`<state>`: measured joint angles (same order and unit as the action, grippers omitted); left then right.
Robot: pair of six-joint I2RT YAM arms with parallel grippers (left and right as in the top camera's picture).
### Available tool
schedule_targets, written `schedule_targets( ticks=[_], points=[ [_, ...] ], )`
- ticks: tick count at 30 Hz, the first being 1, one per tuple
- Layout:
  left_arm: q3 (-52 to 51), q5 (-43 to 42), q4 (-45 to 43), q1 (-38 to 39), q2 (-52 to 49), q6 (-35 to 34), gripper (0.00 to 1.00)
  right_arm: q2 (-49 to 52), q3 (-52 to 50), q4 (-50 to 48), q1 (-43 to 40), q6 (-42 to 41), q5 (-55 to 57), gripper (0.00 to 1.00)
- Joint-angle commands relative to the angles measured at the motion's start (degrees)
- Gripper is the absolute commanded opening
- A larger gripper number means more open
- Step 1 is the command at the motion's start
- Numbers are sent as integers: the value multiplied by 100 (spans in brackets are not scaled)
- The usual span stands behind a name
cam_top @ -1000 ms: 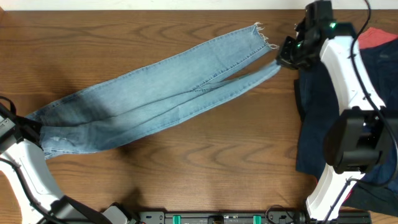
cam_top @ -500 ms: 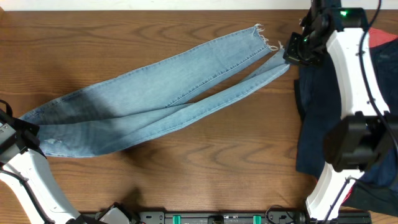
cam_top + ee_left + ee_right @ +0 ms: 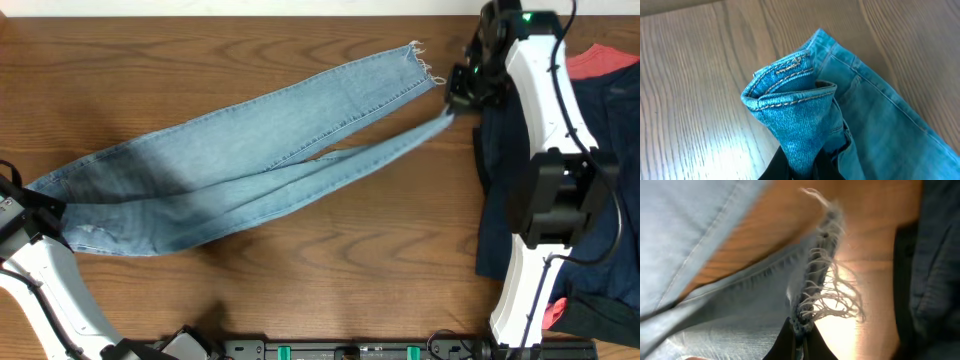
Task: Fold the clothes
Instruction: 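Pull the hems up and right with the right gripper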
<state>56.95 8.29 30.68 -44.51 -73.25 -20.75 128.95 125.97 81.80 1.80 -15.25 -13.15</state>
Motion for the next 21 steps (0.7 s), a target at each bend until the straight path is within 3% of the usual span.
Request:
schedule_targets(
  ticks=[1,4,8,16,21],
  points=[
    [267,-184,160,-20,83,17,6,-369,1019,205,258,376,332,2],
    [387,-173,317,-20,138,57,6,-369,1628,247,433,275,774,2],
    [417,-164,413,-20,190,57,6,-345,1685,-11,581,-46,872,1],
    [417,-166,492,-20,190,55,6,-227,691,-1648,673,-280,868,1],
    [417,-55,538,-20,190,59,6,-229,306,-1364,612,-929,1106,1]
  ],
)
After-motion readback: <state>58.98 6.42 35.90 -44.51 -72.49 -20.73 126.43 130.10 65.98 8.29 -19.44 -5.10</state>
